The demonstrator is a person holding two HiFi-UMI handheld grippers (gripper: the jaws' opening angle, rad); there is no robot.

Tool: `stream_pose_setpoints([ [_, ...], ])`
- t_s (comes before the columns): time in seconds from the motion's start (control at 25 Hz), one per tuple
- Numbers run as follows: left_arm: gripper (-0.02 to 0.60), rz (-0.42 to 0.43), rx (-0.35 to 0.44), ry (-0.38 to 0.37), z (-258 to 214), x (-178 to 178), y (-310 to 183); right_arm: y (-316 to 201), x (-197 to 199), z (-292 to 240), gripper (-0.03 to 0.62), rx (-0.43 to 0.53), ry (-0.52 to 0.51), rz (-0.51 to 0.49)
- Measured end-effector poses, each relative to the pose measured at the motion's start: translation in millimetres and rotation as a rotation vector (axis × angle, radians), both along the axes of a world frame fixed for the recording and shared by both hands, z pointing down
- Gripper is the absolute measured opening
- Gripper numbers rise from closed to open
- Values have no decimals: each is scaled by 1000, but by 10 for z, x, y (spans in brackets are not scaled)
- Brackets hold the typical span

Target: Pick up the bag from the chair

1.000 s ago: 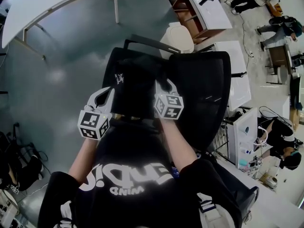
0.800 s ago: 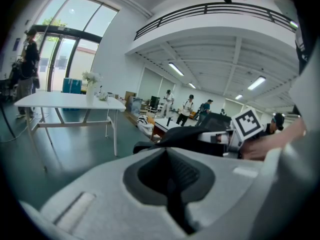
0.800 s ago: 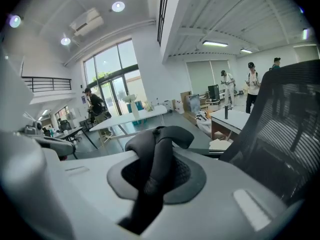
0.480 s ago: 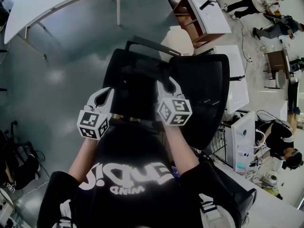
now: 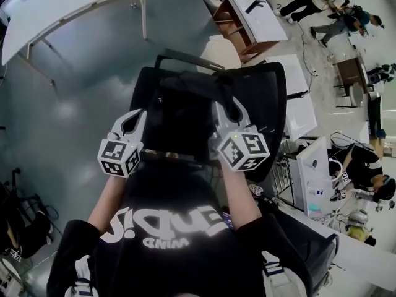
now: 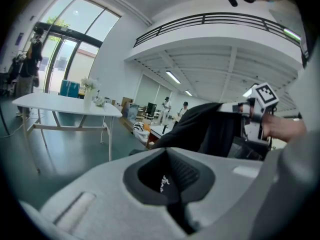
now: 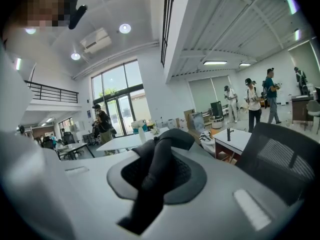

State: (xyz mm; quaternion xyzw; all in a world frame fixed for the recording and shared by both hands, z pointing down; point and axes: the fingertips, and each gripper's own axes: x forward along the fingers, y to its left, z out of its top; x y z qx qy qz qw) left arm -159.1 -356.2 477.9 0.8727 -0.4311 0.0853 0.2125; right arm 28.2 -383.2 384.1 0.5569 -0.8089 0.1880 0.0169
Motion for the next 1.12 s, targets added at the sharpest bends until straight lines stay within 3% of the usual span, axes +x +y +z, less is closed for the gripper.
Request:
stream_pose_setpoints([
  [0.44,2,27,43,12,-209,74,415,603,53,-721,54,99,-72,-27],
  [0.84,2,-57,100,1,-441,324,1205,1569,183,-1327,55,208,-77,-188],
  [1.12,2,-158,168,-5,-717,577,2101,2397,255,-1520,55,260,-61,-347],
])
